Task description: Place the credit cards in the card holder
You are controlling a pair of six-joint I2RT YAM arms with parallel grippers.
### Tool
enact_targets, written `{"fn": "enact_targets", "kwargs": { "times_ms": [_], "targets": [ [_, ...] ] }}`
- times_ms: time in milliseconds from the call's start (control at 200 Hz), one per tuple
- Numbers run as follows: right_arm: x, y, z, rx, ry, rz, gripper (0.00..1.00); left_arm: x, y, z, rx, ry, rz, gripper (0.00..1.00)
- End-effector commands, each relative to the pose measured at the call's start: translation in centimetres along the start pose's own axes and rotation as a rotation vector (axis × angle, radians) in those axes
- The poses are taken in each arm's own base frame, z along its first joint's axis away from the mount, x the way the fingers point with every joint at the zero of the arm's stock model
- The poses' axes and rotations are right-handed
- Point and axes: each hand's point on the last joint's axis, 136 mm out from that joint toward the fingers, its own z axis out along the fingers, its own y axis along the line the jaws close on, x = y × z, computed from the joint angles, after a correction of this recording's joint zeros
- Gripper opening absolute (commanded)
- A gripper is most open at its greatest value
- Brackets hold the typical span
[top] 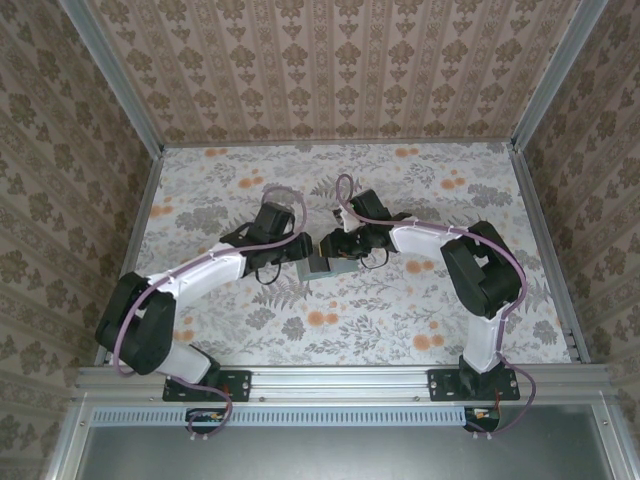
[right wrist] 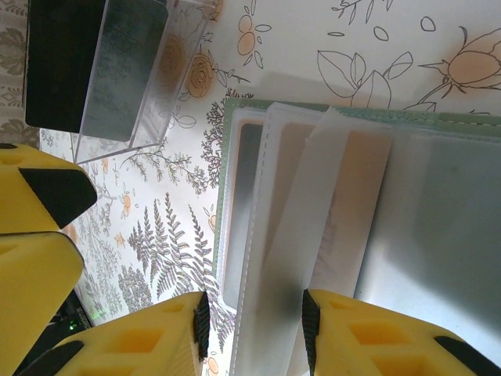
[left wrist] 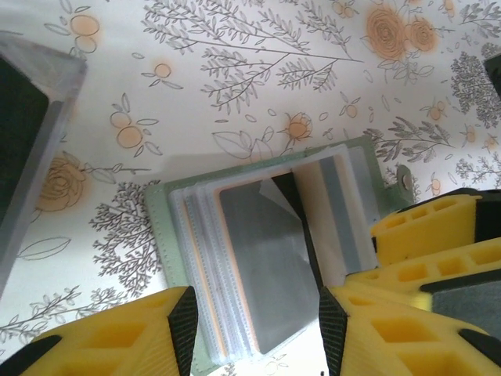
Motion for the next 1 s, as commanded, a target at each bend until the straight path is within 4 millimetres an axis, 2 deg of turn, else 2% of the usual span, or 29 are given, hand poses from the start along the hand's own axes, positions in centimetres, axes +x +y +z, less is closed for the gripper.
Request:
{"fn": "enact_targets", "kwargs": {
  "times_ms": [0, 155, 340, 460, 550, 795, 995],
  "targets": [
    [-0.6, 1.4, -0.2, -0.031, -0.003, -0.014, 0.38, -0.1, 0.7, -0.9, -0.003, -0.013, -0.028, 0.48],
    [-0.8, 1.6, -0.3, -0.038, -0.008, -0.013, 0.36, -0.5, 1.2, -1.9, -0.006, -0.034, -0.037, 0.48],
    [-1.0, 1.9, 0.0, -0.05, -0.006, -0.011, 0.26, -0.7, 2.1, -3.5, -0.021, -0.069, -0.046, 0.48],
    [-1.1, 2.4, 0.2, -0.058, 0.0, -0.015, 0.24, -0.8, 3.0, -4.4, -0.031, -0.09, -0.059, 0.48],
    [-1.2, 2.6, 0.3, -0.062, 0.003, -0.018, 0.25, -0.8, 3.6, -5.1, -0.037, -0.105, -0.069, 0.48],
    [-1.0, 2.4, 0.6, -0.058, 0.002, -0.013, 0.36, -0.6, 5.1, -6.6, -0.059, -0.135, -0.09, 0.49],
    [-1.6, 3.4, 1.0, -0.102, 0.008, -0.012, 0.37, -0.3, 5.8, -6.7, -0.062, -0.139, -0.108, 0.49]
  ]
}}
